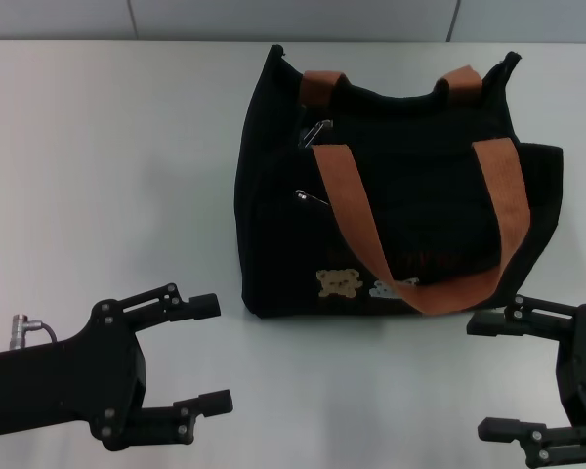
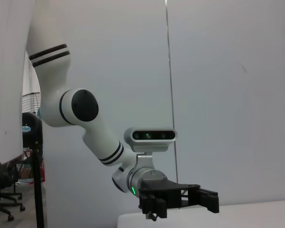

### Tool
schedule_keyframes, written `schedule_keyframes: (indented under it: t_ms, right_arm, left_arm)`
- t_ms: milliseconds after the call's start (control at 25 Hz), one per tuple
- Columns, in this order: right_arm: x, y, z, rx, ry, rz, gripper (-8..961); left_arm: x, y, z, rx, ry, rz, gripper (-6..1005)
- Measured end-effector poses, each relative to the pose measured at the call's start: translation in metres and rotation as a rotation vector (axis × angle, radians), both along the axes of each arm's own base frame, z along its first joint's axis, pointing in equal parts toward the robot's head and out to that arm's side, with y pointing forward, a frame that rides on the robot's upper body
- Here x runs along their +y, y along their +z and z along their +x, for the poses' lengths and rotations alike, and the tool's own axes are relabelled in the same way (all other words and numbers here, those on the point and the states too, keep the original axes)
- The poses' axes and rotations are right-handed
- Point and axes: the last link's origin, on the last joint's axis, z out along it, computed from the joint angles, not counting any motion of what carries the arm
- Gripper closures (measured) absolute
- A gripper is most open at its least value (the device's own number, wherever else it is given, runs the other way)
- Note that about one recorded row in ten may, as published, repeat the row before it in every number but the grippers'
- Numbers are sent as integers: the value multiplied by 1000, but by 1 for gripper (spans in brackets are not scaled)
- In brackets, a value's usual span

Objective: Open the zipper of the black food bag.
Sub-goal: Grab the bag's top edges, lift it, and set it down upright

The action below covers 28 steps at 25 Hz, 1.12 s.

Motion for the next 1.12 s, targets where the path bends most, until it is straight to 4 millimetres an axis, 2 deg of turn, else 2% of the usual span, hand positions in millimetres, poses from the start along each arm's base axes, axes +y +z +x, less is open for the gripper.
schedule_keyframes:
  t_ms: [800,1120]
  right_arm:
    - [0,-3,-3,20,-4,1,157]
    - [1,2,-1,50,-41,46,157]
  left_arm:
    - [4,0,1,2,13,-3,222]
    - [16,-4,-2,14,108,13,242]
